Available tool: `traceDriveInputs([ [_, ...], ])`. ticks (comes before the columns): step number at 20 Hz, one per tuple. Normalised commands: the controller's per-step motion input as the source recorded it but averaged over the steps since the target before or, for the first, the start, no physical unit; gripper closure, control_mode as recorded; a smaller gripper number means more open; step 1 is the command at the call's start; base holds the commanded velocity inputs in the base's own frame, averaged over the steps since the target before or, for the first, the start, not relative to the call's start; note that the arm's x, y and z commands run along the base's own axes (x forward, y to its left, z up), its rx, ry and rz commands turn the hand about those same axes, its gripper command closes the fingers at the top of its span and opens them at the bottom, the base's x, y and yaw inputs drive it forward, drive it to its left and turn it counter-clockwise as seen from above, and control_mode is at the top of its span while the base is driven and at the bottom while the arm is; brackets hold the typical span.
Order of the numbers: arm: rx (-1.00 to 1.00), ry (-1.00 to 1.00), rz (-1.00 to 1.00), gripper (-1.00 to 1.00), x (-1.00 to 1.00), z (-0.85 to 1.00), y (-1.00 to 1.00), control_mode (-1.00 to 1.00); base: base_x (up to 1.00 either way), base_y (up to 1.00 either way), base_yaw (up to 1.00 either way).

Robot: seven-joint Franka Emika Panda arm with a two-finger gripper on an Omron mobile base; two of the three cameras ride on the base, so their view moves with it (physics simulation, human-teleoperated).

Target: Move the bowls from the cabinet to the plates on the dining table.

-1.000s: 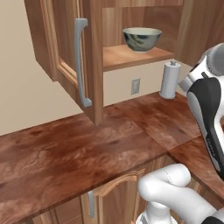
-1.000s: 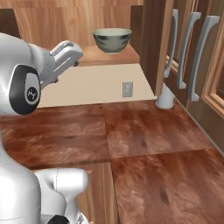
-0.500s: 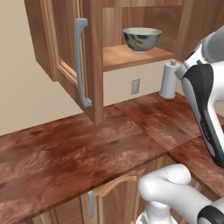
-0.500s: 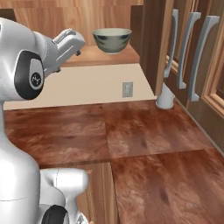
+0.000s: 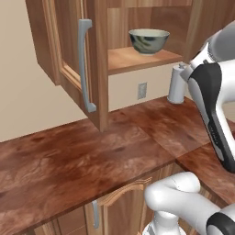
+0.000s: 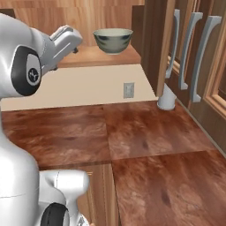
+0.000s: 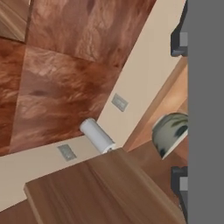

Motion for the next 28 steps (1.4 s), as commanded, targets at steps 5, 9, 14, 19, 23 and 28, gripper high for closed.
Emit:
traceDriveInputs([
  [5, -0.11, 0.00, 0.23, -1.00, 0.08, 0.09, -0.16, -1.00, 0.00, 0.00, 0.00],
  [9, -0.15, 0.00, 0.27, -1.00, 0.26, 0.00, -0.26, -1.00, 0.00, 0.00, 0.00],
  [14, -0.24, 0.00, 0.08, -1.00, 0.34, 0.01, -0.06, -1.00, 0.00, 0.00, 0.00],
  [19, -0.31, 0.00, 0.00, -1.00, 0.10, 0.20, -0.01, -1.00, 0.00, 0.00, 0.00],
  [23, -0.23, 0.00, 0.00, -1.00, 0.08, 0.19, -0.13, -1.00, 0.00, 0.00, 0.00],
  [28, -0.12, 0.00, 0.02, -1.00, 0.15, 0.04, -0.31, -1.00, 0.00, 0.00, 0.00],
])
